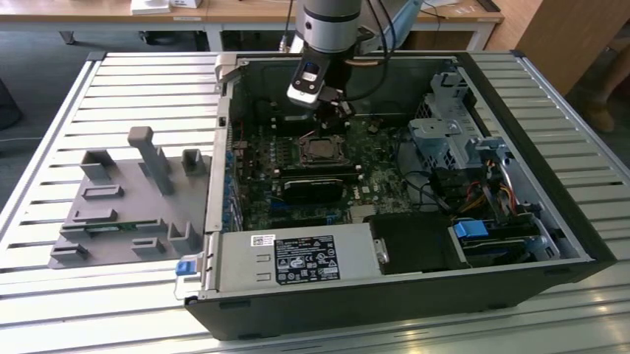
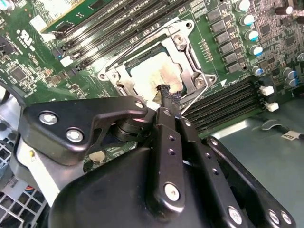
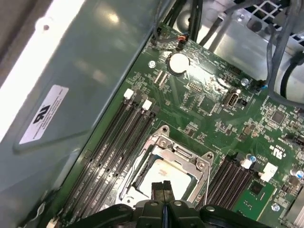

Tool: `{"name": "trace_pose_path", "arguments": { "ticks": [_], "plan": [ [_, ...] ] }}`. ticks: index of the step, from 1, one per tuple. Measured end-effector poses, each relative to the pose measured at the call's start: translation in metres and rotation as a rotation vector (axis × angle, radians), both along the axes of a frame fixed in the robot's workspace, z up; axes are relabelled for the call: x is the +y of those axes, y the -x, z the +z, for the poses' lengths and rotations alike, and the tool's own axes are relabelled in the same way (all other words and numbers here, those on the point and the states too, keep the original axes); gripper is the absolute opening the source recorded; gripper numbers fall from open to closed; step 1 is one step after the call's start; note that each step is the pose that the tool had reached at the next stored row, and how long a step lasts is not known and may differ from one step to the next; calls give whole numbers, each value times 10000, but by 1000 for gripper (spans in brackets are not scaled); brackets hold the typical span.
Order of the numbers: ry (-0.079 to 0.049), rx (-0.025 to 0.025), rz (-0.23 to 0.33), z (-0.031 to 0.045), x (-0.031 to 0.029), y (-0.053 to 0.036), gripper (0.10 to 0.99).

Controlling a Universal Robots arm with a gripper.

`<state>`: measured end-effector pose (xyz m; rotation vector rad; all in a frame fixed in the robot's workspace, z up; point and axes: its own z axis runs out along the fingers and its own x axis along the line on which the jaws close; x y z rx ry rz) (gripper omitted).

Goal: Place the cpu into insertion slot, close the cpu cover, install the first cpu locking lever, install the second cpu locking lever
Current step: 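Install the first cpu locking lever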

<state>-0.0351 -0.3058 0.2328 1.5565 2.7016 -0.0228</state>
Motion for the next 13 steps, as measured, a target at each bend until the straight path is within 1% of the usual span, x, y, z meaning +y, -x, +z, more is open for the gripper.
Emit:
{"name": "trace_pose_path", "arguments": {
  "ticks": [4,13],
  "plan": [
    [0,0,562,-4,0,1,106],
    [1,0,2190,-17,0,1,106]
  ]
}}
